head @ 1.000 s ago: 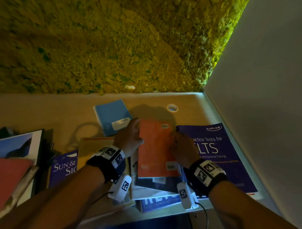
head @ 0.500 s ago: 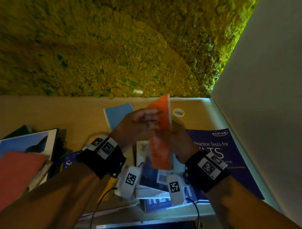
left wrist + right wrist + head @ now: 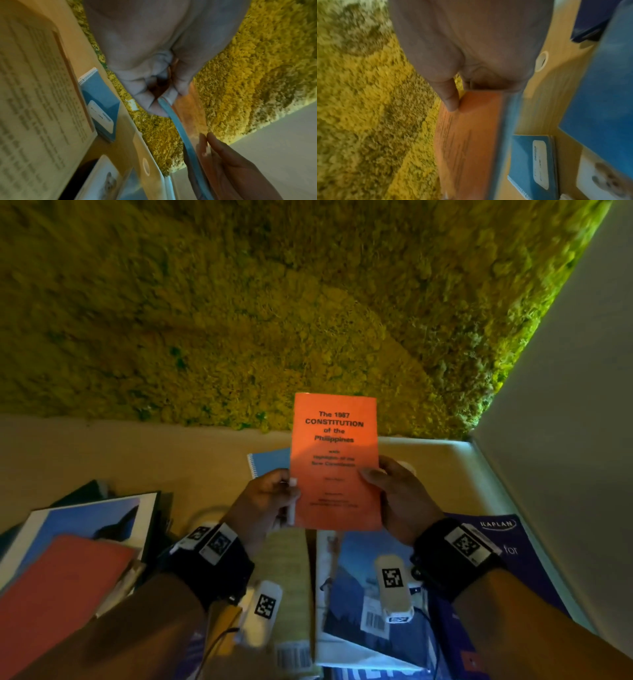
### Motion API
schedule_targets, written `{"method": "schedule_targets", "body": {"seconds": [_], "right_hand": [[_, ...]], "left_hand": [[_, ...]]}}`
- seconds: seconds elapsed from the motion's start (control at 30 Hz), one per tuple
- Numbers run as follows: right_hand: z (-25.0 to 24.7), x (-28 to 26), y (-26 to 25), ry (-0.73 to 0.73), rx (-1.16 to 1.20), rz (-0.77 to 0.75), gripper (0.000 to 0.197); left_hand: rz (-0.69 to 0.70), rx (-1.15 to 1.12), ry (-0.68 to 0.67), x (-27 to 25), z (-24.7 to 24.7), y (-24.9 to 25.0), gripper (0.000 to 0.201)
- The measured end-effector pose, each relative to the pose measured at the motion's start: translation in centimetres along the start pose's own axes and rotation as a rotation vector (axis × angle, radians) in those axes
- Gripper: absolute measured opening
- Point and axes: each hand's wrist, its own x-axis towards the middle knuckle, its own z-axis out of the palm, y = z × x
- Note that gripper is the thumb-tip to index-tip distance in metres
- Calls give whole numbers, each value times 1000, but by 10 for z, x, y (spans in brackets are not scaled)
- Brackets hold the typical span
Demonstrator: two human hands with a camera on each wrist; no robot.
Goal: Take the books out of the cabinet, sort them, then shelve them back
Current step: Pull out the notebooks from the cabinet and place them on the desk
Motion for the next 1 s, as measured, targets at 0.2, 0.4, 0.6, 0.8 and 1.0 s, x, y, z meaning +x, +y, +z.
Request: {"method": "schedule_targets", "body": {"seconds": [0.2,0.4,0.6,0.8,1.0], "right_hand": [[17,37,7,-21,-80,63,41],[7,60,14,102,-174,114,49],[-40,102,1,390,-244,107,56],[-82,136,18,346,-1005,277,11],[-72,138,39,-100,-1484,357,34]], "left_hand": [[-71,-18,65,31,-35,5,3],[-77,75,84,52,-24,5,10],[-80,1106,-102,113,-19,-3,58],[-355,1436,-350,152,-23,-32,64],[-418,1581,-329,167,-22,-34,60]]}}
